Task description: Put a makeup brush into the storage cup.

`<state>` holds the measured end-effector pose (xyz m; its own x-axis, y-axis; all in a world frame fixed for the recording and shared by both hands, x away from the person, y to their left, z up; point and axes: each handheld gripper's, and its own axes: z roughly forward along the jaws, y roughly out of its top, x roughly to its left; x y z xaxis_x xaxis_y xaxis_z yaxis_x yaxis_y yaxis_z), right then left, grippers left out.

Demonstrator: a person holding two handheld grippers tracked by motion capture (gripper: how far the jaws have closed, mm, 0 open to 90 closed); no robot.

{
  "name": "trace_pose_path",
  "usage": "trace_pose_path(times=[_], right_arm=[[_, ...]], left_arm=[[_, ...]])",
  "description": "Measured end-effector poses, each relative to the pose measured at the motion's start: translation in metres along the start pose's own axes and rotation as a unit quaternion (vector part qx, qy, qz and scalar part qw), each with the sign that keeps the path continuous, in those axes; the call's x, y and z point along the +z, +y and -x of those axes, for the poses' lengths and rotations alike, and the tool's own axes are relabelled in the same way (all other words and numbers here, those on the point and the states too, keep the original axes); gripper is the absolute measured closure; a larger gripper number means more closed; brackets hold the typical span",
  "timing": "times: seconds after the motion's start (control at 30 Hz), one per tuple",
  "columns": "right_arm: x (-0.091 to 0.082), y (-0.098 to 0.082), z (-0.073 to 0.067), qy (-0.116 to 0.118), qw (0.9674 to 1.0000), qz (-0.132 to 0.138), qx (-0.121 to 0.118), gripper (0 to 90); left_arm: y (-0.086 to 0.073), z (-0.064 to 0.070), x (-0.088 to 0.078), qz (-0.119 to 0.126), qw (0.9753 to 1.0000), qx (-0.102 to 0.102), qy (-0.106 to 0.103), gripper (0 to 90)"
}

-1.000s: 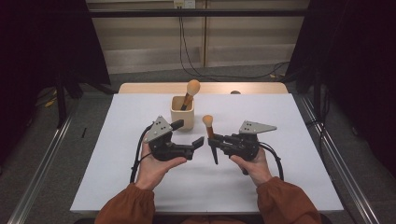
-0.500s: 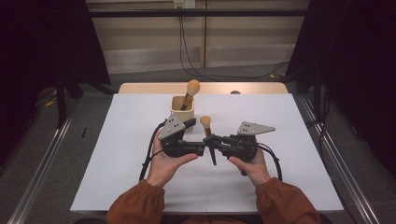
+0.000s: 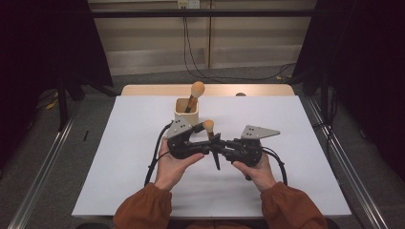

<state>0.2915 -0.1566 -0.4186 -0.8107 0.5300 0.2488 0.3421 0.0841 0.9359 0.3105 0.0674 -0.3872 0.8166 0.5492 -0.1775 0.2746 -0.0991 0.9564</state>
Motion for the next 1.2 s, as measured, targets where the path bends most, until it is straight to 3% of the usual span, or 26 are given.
trace_pose_path(times=[0.33, 0.6, 0.93, 1.2], right_arm=[[-0.0004, 0.0000, -0.0005, -0.005, 1.0000, 0.002, -0.001, 75.4], [-0.0003, -0.0003, 0.0007, -0.009, 0.9999, 0.004, 0.003, 75.4], [-0.0001, -0.0005, 0.0003, -0.008, 1.0000, 0.003, 0.003, 75.4], [0.0010, -0.0010, 0.0012, -0.005, 1.0000, 0.004, 0.008, 75.0]], left_arm=[[-0.0019, -0.0001, 0.0013, -0.010, 0.9999, -0.010, -0.006, 48.0], [-0.0020, 0.0001, 0.0004, -0.006, 0.9998, -0.009, -0.018, 64.5], [-0.0019, -0.0002, 0.0005, -0.008, 0.9994, -0.017, -0.030, 67.2], [-0.0009, 0.0007, 0.0012, -0.009, 0.9993, -0.010, -0.036, 69.0]])
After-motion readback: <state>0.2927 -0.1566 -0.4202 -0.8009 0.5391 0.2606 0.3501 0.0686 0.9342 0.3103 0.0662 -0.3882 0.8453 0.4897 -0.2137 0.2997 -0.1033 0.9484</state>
